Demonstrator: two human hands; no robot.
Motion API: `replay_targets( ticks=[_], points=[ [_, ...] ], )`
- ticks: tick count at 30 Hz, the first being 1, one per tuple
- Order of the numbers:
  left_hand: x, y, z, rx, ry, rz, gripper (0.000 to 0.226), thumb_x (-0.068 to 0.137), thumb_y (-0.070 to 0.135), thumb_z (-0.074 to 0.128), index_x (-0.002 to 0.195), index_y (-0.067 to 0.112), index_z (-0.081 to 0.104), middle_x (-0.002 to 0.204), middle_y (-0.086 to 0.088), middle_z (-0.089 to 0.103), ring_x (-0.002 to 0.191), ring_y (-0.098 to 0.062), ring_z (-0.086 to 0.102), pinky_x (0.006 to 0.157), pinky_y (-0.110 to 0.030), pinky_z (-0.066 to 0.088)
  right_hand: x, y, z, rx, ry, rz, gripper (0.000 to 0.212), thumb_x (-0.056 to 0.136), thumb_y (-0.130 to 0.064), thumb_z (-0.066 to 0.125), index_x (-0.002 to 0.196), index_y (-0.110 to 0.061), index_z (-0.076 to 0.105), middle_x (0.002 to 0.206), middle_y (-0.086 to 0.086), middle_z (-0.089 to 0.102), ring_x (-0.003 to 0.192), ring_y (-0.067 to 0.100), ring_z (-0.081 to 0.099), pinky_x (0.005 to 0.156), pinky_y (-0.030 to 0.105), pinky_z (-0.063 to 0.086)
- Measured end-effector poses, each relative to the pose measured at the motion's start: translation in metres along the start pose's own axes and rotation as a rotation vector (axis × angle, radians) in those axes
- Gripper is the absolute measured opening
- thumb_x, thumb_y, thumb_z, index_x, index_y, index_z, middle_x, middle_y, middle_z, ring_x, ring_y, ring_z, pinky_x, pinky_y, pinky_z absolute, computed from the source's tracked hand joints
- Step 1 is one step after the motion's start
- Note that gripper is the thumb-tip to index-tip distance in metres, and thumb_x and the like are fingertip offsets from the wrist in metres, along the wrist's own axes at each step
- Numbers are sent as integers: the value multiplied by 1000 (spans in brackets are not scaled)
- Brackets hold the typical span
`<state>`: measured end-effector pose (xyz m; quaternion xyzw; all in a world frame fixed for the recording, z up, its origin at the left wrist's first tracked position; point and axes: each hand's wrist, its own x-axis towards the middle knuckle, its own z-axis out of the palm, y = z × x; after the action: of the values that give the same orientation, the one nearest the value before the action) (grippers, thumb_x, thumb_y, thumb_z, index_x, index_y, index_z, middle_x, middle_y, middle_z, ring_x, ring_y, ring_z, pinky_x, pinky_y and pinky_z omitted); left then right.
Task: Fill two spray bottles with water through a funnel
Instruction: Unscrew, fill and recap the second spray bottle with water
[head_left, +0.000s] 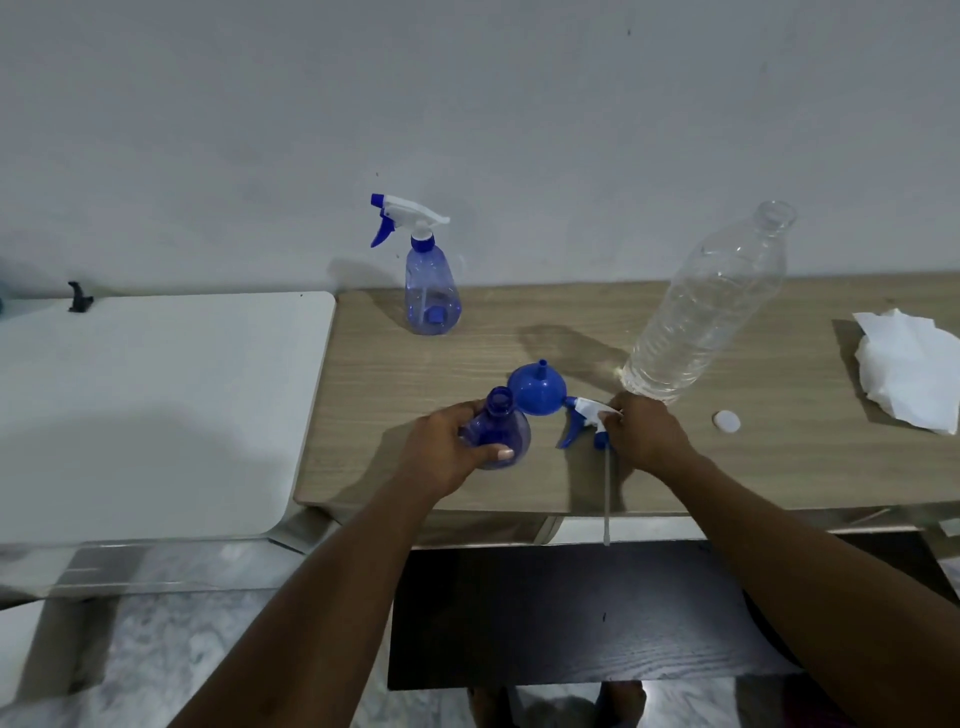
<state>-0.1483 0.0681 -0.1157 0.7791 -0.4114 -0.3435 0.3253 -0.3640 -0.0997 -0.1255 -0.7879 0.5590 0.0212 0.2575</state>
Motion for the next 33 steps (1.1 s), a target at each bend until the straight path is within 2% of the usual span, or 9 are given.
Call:
replay_targets(
  ticks=[4,7,10,13,17,21,24,27,33],
  points=[
    [0,-1,0,0,-2,8,69,69,39,89,132,28,62,118,7,69,106,-12,63,79,-17,44,-7,-21,-7,-363,166,-140,32,98,-41,52,115,-13,57,110,9,64,103,30,61,74,39,47],
    [0,-3,2,-14,10,7,70,67,40,90,130,29,62,117,6,70,106,-13,65,92,-31,52,2,-49,-16,-235,181,-239,40,95,-37,58,128,-14,53,123,10,61,115,31,57,86,43,51],
    [2,-6,2,-42,16,24,68,64,40,91,126,31,65,110,7,73,101,-12,68,95,-42,55,23,-77,-17,-235,69,-353,69,88,-43,67,145,-21,37,140,12,51,129,34,48,100,48,48],
    [4,-7,3,-58,23,28,68,64,38,92,126,30,65,110,6,73,102,-12,68,96,-39,54,45,-94,-7,-378,-80,-384,77,81,-44,73,146,-27,36,138,10,50,125,34,49,97,49,49],
    [4,-7,4,-70,15,36,71,67,35,91,131,28,62,119,3,70,107,-12,64,93,-26,49,63,-93,2,-390,-182,-332,66,75,-41,80,129,-21,47,124,11,54,108,33,57,89,44,51],
    [4,-7,4,-71,25,33,73,65,35,92,132,29,62,120,4,69,107,-12,63,95,-28,49,68,-92,-10,-192,-120,-313,68,74,-43,84,124,-13,48,120,14,58,103,32,58,81,39,48],
    [6,-10,6,-51,25,33,75,63,42,91,130,34,61,118,6,69,107,-11,64,99,-36,52,61,-100,-31,263,-38,-266,75,73,-46,85,127,-14,44,112,9,58,95,26,61,74,35,48],
    [8,-7,8,-31,31,24,77,63,46,90,132,35,60,119,6,69,107,-12,64,99,-38,52,42,-111,-52,581,-31,-267,81,71,-50,84,134,-23,42,106,2,59,92,24,69,81,38,58],
    [14,-1,14,-33,25,55,72,66,41,90,131,34,61,116,6,71,102,-13,66,95,-38,53,-4,-115,-50,756,79,-419,55,72,-46,87,113,-18,64,103,-3,72,94,12,71,83,29,59]
  ],
)
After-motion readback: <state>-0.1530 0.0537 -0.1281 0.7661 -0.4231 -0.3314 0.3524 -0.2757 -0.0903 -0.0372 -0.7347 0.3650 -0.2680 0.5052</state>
